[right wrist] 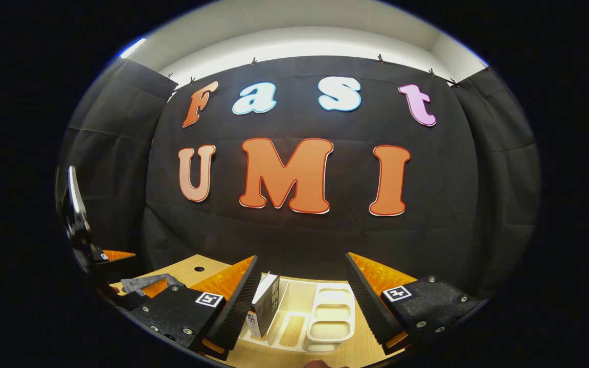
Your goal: Open the schoolbag, grab two books from the bookshelf and put them into the schoolbag.
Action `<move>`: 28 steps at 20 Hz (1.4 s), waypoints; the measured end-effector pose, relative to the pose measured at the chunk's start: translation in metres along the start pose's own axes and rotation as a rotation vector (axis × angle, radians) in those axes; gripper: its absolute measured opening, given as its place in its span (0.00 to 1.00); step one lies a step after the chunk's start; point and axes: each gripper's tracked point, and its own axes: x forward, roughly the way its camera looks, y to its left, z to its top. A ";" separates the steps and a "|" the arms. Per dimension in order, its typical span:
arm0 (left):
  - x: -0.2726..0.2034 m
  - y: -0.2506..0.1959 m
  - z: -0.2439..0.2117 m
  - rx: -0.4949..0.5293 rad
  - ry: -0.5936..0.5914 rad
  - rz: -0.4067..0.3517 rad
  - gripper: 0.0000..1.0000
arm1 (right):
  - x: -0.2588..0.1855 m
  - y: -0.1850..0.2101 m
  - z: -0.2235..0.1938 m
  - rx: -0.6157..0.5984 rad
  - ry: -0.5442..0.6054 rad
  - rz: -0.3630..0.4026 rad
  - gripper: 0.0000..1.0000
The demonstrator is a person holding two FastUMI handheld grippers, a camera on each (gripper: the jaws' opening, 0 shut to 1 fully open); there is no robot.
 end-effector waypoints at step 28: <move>0.015 -0.026 -0.194 0.705 0.357 0.223 0.79 | -0.004 -0.076 -0.037 -0.057 0.054 0.003 0.97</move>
